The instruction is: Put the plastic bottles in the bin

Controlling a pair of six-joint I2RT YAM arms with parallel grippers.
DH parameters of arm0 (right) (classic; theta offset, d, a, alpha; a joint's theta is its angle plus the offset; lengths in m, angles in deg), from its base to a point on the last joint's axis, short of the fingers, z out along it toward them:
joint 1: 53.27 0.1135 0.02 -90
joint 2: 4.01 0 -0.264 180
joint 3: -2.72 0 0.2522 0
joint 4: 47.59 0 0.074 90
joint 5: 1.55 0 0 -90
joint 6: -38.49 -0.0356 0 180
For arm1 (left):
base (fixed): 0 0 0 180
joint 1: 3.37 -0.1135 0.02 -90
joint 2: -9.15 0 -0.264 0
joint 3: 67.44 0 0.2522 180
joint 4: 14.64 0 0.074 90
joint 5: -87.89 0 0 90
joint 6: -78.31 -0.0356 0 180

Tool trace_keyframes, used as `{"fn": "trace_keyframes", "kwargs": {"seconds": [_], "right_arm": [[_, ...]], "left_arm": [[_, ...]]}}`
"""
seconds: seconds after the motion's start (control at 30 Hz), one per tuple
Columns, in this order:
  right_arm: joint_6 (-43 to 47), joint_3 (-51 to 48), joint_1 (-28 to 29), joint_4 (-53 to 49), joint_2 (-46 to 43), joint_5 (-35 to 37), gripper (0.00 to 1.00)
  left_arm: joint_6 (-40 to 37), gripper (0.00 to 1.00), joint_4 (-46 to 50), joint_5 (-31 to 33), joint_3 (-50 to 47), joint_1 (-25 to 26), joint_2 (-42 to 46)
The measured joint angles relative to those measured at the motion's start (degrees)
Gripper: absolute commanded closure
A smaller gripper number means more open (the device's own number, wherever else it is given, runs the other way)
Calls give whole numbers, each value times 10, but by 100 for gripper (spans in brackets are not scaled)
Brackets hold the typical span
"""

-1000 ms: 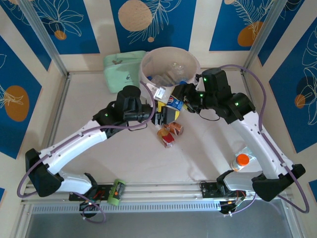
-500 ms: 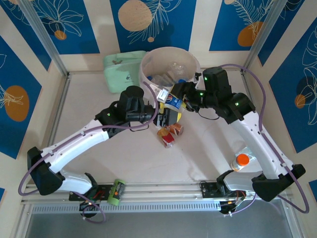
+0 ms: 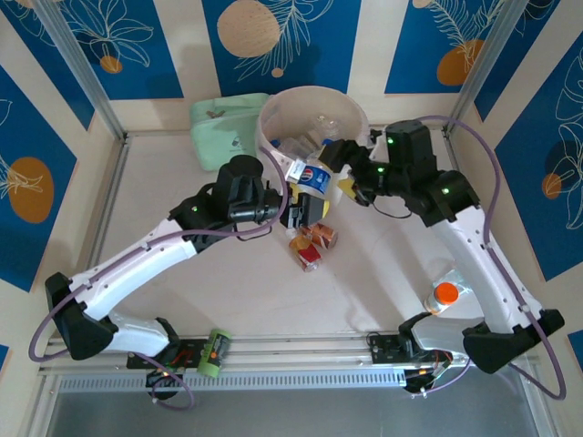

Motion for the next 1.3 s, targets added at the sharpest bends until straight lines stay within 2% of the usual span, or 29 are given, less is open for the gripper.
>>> {"fn": "trace_keyframes", "kwargs": {"seconds": [0.13,0.23,0.37,0.43,0.57,0.83,0.9,1.0,1.07,1.3], "right_arm": [[16,2,-89,-35,-52,6,1],[29,-2,-118,-55,-86,5,1],[38,-57,-116,-62,-120,-7,1],[37,-100,-110,-68,-133,-9,2],[35,-169,-99,-80,-142,-9,2],[35,-200,-98,-94,-182,-9,2],[35,-202,-98,-95,-185,-9,2],[35,-209,-98,-95,-186,-9,2],[35,-215,-98,-96,-186,-10,2],[35,-232,-82,-100,-186,-9,2]], "left_arm": [[-3,42,34,58,39,-6,2],[-11,42,60,89,87,-20,-3],[-10,44,94,103,210,-72,-58],[4,45,99,95,279,-115,-105],[34,46,104,78,374,-168,-199],[56,46,136,43,492,-179,-339],[60,41,145,39,495,-179,-345],[62,24,148,33,495,-179,-347],[65,17,144,27,491,-179,-347],[75,13,130,14,466,-179,-346]]}}
